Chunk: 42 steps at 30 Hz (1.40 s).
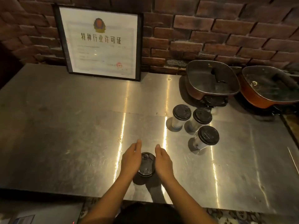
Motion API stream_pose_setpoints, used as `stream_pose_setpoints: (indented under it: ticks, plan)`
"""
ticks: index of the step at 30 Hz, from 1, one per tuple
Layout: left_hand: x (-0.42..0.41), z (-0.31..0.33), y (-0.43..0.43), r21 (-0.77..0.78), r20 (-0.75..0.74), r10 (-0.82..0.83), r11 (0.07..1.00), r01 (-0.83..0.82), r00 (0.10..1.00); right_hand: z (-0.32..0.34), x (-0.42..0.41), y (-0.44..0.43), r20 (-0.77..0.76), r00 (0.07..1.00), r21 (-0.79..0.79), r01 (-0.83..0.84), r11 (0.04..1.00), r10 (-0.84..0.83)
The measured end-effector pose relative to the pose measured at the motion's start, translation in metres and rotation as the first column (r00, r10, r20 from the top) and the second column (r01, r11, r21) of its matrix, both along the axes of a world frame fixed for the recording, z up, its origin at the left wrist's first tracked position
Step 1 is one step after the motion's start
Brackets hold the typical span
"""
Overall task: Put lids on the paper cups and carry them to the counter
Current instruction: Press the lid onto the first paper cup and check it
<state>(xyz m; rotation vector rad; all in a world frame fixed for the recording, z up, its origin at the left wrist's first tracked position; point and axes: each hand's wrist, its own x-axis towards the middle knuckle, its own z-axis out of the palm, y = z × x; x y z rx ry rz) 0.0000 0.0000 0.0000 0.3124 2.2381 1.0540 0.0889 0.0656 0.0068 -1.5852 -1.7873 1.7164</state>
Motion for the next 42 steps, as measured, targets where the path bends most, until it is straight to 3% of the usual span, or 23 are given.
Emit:
stream_pose_setpoints:
  ticks: [2, 5, 9, 15, 28, 34, 37, 40, 42]
  plan:
    - [0.003, -0.006, -0.001, -0.028, 0.133, 0.145, 0.989, -0.143, 0.980, -0.003, -0.013, 0.000, 0.001, 0.999, -0.020, -0.036, 0.999, 0.036]
    - [0.014, -0.008, 0.004, 0.002, 0.256, 0.220, 0.974, -0.228, 0.941, -0.017, -0.026, -0.009, 0.046, 0.997, -0.002, -0.069, 0.998, 0.069]
    - [0.021, -0.007, 0.011, -0.014, 0.195, 0.264, 0.964, -0.267, 0.945, -0.031, -0.022, -0.015, 0.080, 0.997, 0.096, -0.031, 0.995, 0.023]
    - [0.014, -0.023, 0.012, -0.012, 0.213, 0.324, 0.944, -0.329, 0.922, -0.040, -0.027, -0.014, 0.086, 0.996, 0.091, 0.016, 0.996, -0.024]
    - [0.012, -0.024, 0.015, -0.049, 0.214, 0.313, 0.950, -0.309, 0.926, -0.044, -0.030, -0.012, 0.132, 0.991, 0.156, 0.007, 0.988, -0.028]
    - [0.008, -0.023, 0.011, 0.005, 0.400, 0.286, 0.949, -0.314, 0.871, -0.033, -0.026, -0.012, 0.049, 0.998, 0.029, 0.038, 0.999, -0.039]
    - [0.003, -0.023, 0.008, 0.031, 0.436, 0.210, 0.968, -0.248, 0.875, -0.031, -0.021, -0.009, 0.041, 0.998, -0.011, -0.054, 0.998, 0.054]
    - [0.001, -0.019, 0.002, 0.095, 0.398, 0.143, 0.976, -0.196, 0.906, -0.039, -0.003, -0.010, 0.130, 0.972, 0.264, -0.225, 0.938, 0.196]
    - [-0.001, -0.013, -0.001, 0.126, 0.440, 0.174, 0.959, -0.252, 0.881, -0.040, 0.005, -0.011, 0.182, 0.920, 0.502, -0.391, 0.771, 0.348]
